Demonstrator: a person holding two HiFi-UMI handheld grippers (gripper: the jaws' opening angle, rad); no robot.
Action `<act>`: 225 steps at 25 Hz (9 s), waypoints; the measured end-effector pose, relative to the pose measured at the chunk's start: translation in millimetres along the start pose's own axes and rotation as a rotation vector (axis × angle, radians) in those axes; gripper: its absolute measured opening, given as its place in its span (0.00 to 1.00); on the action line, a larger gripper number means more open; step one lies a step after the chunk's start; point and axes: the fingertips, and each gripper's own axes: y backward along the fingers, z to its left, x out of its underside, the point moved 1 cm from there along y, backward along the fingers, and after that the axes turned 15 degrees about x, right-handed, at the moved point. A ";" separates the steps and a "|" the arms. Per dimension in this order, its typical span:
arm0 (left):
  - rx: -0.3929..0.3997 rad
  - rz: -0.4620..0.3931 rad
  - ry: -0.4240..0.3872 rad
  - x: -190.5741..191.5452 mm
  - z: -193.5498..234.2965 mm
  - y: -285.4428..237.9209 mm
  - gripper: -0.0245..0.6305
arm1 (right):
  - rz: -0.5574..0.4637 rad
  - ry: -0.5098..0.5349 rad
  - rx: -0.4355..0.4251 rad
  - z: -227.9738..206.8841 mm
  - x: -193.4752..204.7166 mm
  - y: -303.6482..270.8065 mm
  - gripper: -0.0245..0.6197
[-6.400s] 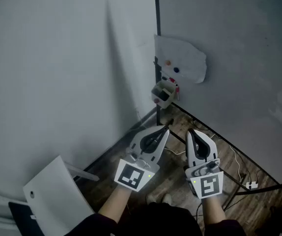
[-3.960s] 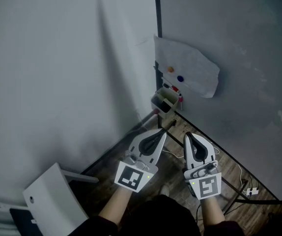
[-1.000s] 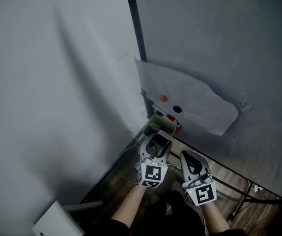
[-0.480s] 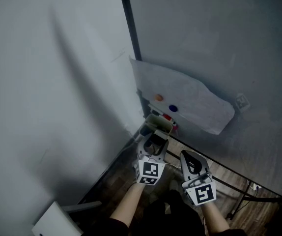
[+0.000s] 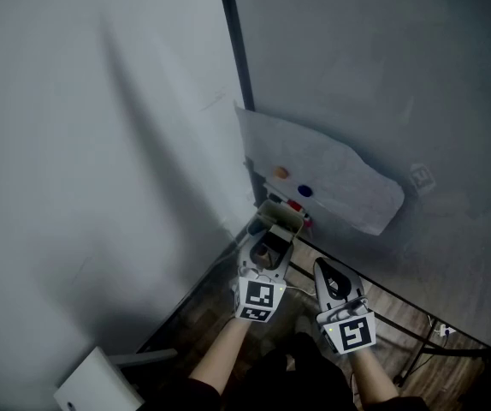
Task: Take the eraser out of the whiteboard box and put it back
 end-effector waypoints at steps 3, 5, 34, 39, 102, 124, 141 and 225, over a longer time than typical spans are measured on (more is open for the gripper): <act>-0.006 -0.025 -0.001 -18.2 3.5 10.3 0.39 | -0.017 -0.006 -0.011 5.4 -14.3 -4.0 0.04; -0.013 -0.055 0.001 -33.6 5.5 17.6 0.39 | -0.039 -0.010 -0.020 8.2 -24.3 -7.8 0.04; 0.071 -0.333 -0.068 -126.6 -41.0 131.5 0.39 | -0.103 0.007 0.071 37.9 -73.9 42.1 0.04; 0.059 -0.354 -0.075 -136.8 -68.6 141.8 0.39 | -0.136 0.009 0.075 24.4 -89.2 68.7 0.04; -0.043 -0.349 -0.042 -125.7 -94.0 204.5 0.38 | -0.180 -0.037 -0.015 64.1 -107.2 118.5 0.04; 0.056 -0.334 -0.033 -125.9 -13.7 100.1 0.38 | -0.140 -0.091 0.098 11.0 -71.9 32.8 0.04; 0.275 -0.390 0.000 -118.8 46.7 69.5 0.38 | -0.105 -0.030 0.369 23.9 -66.0 -13.0 0.04; 0.267 -0.511 -0.234 -207.7 -3.4 102.0 0.05 | -0.319 0.027 0.280 0.7 -152.2 -10.9 0.04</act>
